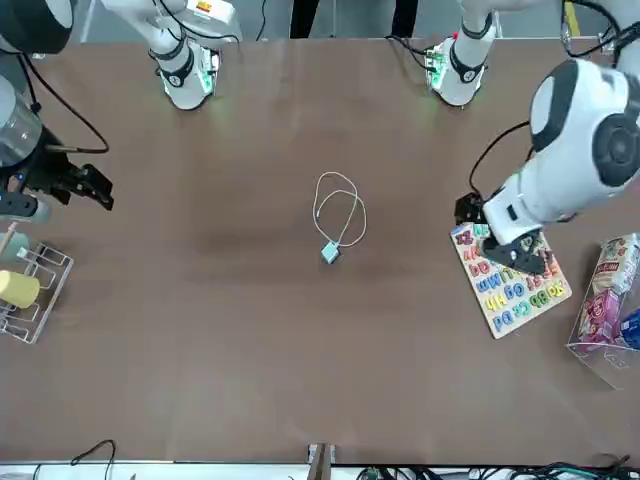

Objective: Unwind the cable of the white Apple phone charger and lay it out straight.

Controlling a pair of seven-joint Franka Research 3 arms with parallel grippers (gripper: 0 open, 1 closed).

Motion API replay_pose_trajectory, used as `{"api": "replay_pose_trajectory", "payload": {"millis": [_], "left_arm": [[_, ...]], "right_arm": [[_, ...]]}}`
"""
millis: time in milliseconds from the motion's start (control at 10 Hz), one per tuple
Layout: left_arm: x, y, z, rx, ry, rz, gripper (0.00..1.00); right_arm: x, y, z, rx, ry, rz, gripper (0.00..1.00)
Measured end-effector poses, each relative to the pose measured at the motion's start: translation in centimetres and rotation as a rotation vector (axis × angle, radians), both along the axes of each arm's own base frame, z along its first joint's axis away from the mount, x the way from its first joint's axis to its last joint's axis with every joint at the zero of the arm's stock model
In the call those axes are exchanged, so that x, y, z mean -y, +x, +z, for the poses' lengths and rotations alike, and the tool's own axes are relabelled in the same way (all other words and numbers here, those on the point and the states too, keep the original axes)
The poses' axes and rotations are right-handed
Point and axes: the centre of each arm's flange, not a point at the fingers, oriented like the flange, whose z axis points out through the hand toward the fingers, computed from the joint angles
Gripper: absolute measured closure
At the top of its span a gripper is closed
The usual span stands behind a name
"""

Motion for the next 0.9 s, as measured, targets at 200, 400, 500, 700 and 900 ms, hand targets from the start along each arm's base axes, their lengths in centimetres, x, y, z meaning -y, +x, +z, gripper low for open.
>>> {"api": "replay_pose_trajectory", "payload": {"millis": [200, 400, 500, 700, 900], "left_arm": [[3.0, -0.8, -0.3, -0.002, -0.019, -0.056, 0.00], [6.8, -1.2, -1.9, -0.002, -0.056, -0.108, 0.00], [8.4, -1.4, -3.2, -0.018, -0.071, -0.132, 0.00], [11.1, -1.9, -6.2, -0.062, -0.086, -0.174, 0.00], [13.4, -2.2, -10.8, -0.120, -0.108, -0.218, 0.00]], "right_arm": [[-0.2, 0.0, -0.1, -0.001, 0.004, -0.047, 0.00], [-2.0, 0.2, -0.9, -0.013, 0.019, -0.182, 0.00], [-3.1, 0.5, -1.7, -0.019, 0.038, -0.271, 0.00], [-5.3, 1.3, -3.6, -0.040, 0.073, -0.452, 0.00], [-7.1, 2.1, -5.3, -0.066, 0.122, -0.604, 0.00]]}}
